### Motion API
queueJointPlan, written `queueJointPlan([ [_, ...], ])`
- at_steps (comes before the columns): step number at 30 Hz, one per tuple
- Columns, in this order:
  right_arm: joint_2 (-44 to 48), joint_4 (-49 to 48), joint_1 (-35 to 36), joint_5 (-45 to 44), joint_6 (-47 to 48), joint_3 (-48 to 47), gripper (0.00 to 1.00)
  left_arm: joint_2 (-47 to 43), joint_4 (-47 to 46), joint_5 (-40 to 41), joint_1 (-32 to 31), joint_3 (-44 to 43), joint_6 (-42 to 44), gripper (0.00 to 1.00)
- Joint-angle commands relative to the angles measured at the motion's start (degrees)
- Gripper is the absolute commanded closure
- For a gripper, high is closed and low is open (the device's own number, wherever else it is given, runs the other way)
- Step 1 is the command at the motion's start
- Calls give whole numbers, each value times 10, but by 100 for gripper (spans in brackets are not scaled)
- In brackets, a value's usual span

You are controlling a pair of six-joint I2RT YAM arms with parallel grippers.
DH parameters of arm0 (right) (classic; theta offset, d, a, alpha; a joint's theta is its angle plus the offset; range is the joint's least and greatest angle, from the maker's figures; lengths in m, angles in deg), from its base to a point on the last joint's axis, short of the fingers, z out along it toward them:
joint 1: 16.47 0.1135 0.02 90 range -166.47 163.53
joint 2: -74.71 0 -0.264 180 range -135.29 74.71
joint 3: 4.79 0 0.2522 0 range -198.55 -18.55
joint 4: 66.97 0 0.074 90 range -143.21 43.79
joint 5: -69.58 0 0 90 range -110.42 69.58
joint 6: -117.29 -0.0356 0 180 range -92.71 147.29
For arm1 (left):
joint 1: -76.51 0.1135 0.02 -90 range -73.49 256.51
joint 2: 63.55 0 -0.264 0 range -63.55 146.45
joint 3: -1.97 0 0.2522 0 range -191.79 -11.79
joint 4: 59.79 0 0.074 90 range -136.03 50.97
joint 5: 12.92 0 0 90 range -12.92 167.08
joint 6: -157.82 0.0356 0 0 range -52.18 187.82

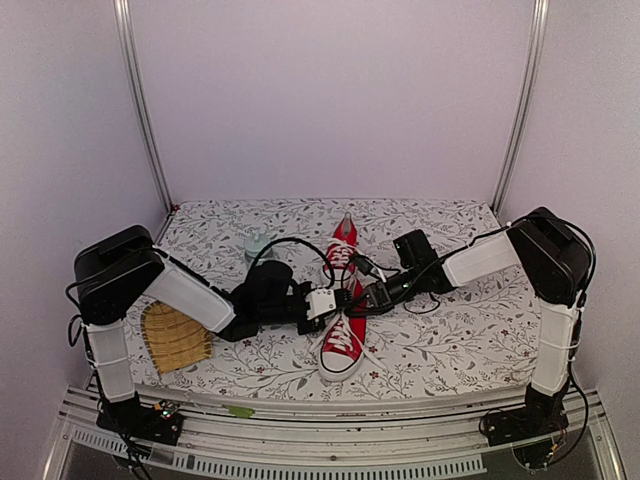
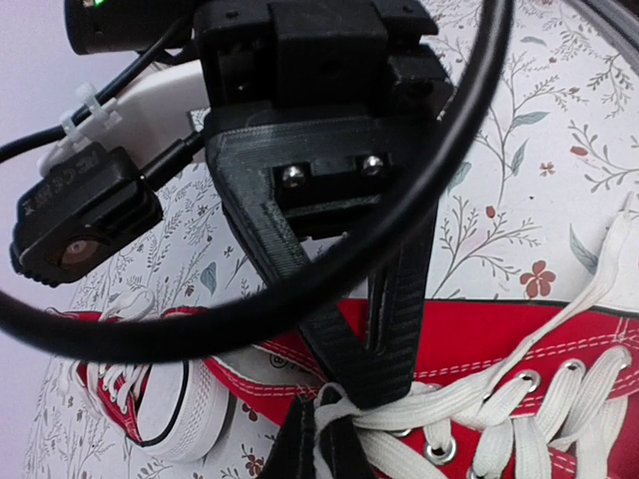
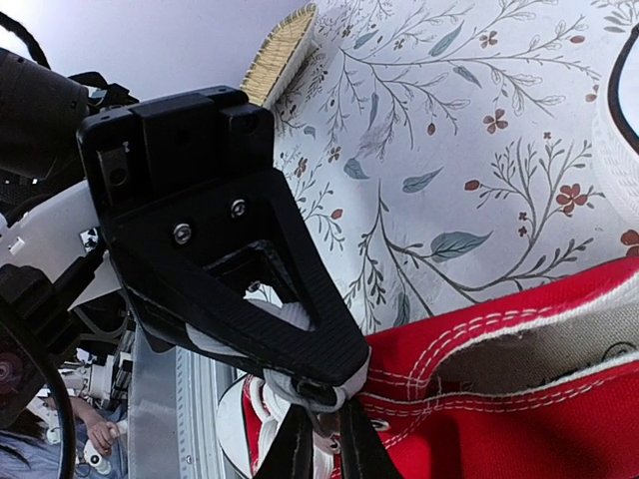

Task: Tie the shoes
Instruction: Cross the half-tied shoelace with the shoelace loop.

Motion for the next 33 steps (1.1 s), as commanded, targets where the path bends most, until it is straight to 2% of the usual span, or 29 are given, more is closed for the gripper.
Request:
queueJointPlan([
  [1, 5, -36, 5, -9, -7, 4, 87, 9, -28, -9, -1, 0, -8, 100],
  [4, 29, -31, -7, 33, 10, 18, 77, 10, -26, 1, 0, 4, -3, 100],
  [6, 51, -25, -19, 51, 20, 30, 75, 9, -29, 6, -1, 10, -1, 100],
  [11, 63, -27, -31, 10, 11, 36, 80, 10, -44, 7, -2, 15, -1, 100],
  [14, 38, -41, -25, -23, -19, 27, 87, 9, -42, 9, -4, 12, -2, 100],
  [19, 7, -35, 3, -39, -20, 4, 88, 10, -43, 8, -4, 11, -2, 100],
  [29, 2, -54, 22, 7, -20, 9, 83, 9, -43, 9, -4, 11, -2, 100],
  [33, 3, -56, 24, -7, -23, 8, 86, 25, -47, 9, -4, 10, -5, 100],
])
